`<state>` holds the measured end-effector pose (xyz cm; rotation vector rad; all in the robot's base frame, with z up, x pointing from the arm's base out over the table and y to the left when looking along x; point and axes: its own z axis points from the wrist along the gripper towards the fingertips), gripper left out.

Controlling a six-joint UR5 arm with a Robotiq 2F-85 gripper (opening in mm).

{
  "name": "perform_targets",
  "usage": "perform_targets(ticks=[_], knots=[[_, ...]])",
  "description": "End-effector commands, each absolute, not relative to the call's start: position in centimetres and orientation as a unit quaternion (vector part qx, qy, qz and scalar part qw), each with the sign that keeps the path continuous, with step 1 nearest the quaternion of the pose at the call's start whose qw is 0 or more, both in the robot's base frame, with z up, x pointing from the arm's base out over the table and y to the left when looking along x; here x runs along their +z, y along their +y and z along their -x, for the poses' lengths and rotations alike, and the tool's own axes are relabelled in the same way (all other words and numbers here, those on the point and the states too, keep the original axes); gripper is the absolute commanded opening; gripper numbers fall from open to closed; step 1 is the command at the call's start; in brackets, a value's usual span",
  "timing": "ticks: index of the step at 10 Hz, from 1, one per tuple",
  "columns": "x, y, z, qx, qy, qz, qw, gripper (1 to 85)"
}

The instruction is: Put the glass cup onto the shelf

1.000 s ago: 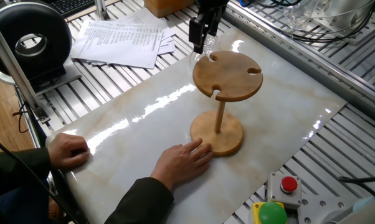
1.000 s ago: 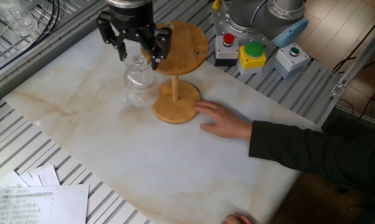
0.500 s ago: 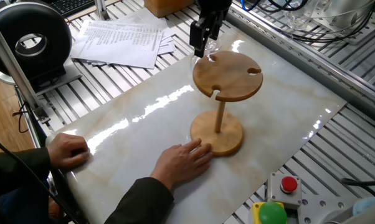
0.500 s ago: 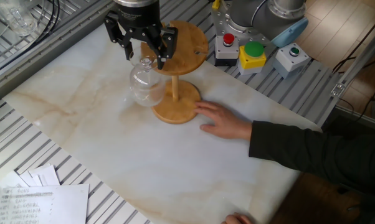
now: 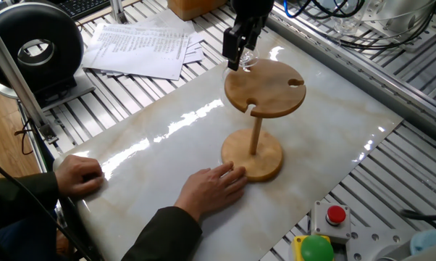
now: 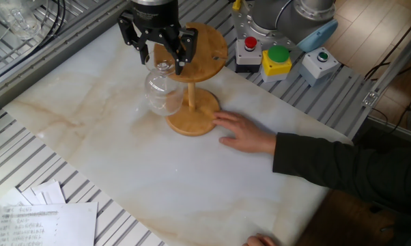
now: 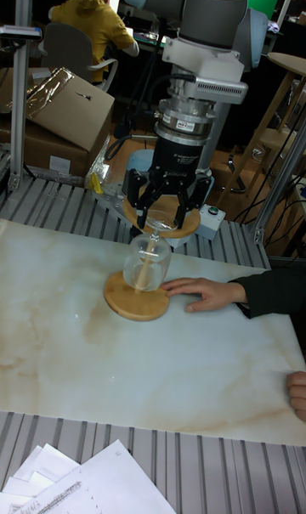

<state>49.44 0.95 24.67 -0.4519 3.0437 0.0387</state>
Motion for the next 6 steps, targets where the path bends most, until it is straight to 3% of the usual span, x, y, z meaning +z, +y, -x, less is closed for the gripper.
perform_targets(ticks=[1,6], knots=[[24.58,1.15,-49.05,0.015,0.989,0.142,0.034,1.0],[24.41,0.90,-48.21,0.007,0.991,0.132,0.024,1.0]])
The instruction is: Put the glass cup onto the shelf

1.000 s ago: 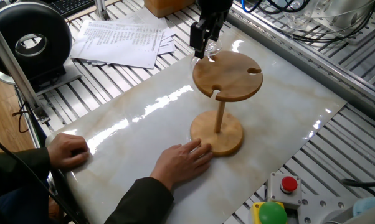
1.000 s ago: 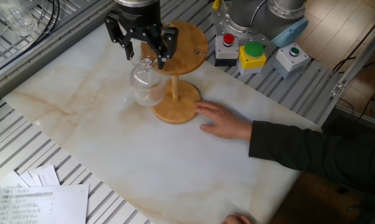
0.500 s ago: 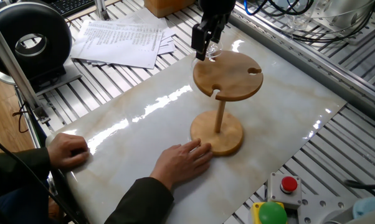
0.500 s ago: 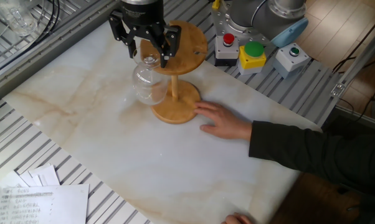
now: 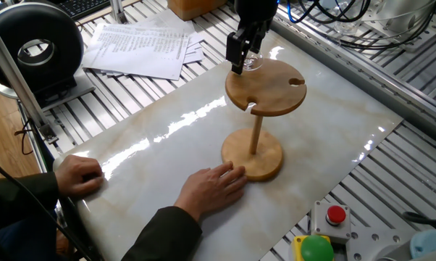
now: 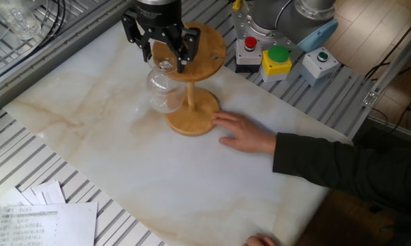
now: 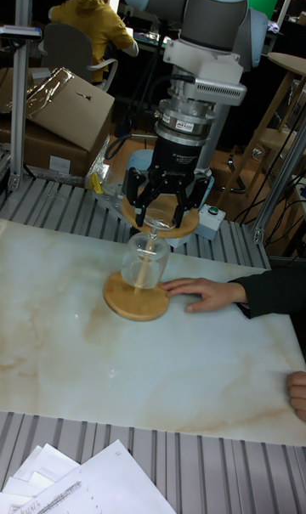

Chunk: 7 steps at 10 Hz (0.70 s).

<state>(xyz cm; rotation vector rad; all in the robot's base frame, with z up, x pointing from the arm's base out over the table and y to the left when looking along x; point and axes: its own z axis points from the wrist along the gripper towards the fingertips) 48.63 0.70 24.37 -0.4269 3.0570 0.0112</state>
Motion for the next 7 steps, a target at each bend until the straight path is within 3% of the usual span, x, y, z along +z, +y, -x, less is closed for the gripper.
perform_targets(ticks=[1,7], knots=[[24.40,0.97,-48.08,0.009,0.991,0.130,0.022,1.0],[24.26,1.90,-47.31,0.031,0.992,0.120,0.011,1.0]])
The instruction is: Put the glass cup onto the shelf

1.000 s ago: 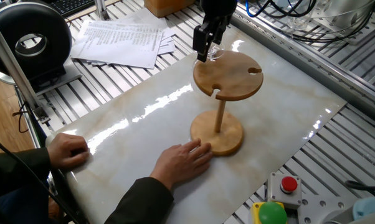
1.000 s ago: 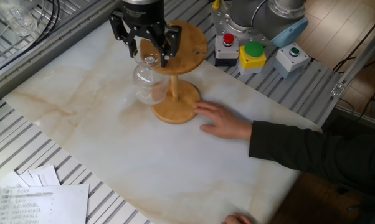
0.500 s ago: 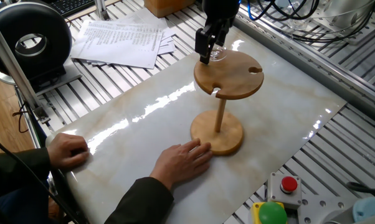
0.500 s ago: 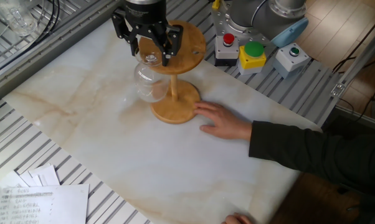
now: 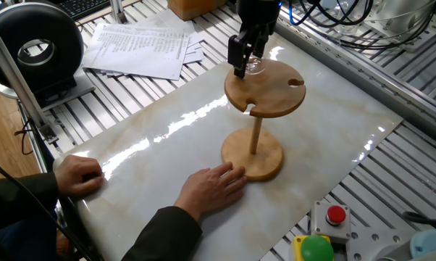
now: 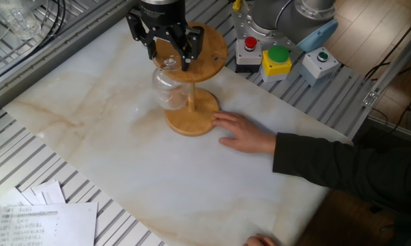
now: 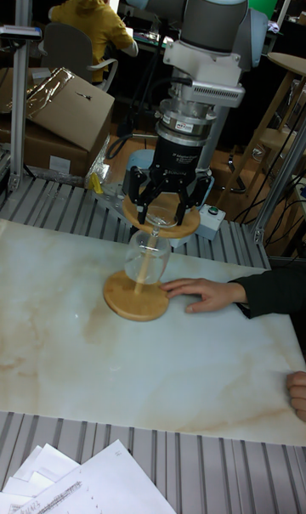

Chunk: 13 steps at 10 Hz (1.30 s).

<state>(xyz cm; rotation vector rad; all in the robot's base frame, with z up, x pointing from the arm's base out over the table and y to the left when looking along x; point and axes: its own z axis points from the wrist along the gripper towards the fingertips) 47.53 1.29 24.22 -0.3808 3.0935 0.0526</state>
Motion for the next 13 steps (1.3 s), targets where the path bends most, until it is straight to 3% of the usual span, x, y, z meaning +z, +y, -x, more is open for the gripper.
perform_targets(ticks=[1,5,6,7,13], knots=[[24.10,1.77,-47.28,0.032,0.992,0.122,0.011,1.3],[23.90,1.43,-47.41,0.034,0.986,0.161,0.015,27.0],[23.96,1.75,-47.60,0.040,0.985,0.169,0.019,40.3],[23.98,1.87,-47.73,0.042,0.984,0.174,0.022,48.3],[24.08,2.21,-48.13,0.050,0.980,0.188,0.033,75.7]])
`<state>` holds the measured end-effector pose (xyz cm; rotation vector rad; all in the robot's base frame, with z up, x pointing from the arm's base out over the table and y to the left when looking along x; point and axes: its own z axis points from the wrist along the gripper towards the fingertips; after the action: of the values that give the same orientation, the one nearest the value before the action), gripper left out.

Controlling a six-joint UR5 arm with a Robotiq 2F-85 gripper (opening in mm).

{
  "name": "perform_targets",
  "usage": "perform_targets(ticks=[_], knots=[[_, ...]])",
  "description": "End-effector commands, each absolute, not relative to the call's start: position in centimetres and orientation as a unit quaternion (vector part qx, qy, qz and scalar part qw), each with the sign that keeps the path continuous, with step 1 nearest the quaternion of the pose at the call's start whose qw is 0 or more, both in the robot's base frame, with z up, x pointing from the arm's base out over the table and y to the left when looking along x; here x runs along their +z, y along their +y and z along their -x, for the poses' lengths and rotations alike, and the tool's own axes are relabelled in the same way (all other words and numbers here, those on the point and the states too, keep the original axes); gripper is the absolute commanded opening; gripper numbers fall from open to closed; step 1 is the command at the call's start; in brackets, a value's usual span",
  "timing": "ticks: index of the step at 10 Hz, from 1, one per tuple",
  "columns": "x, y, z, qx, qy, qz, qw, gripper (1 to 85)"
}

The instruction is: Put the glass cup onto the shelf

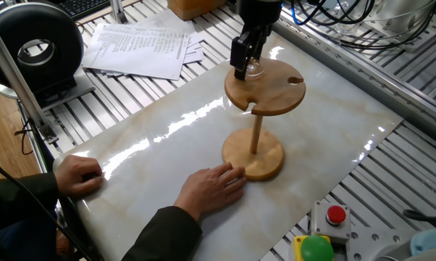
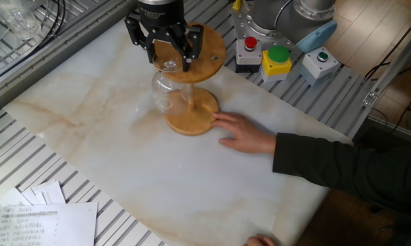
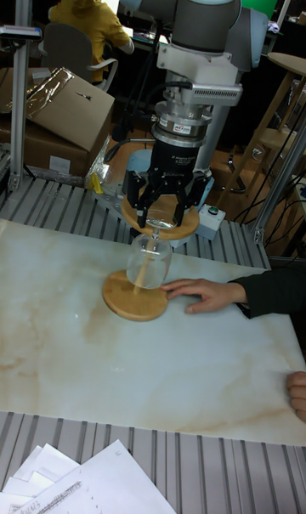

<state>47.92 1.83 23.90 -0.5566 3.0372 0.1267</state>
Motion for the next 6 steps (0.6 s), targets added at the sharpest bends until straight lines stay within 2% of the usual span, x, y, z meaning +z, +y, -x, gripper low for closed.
perform_targets(ticks=[1,3,6], knots=[[24.02,2.15,-48.19,0.051,0.980,0.191,0.035,79.3],[23.93,2.11,-48.17,0.053,0.978,0.196,0.038,85.0],[23.77,2.05,-48.07,0.055,0.978,0.197,0.038,85.0]])
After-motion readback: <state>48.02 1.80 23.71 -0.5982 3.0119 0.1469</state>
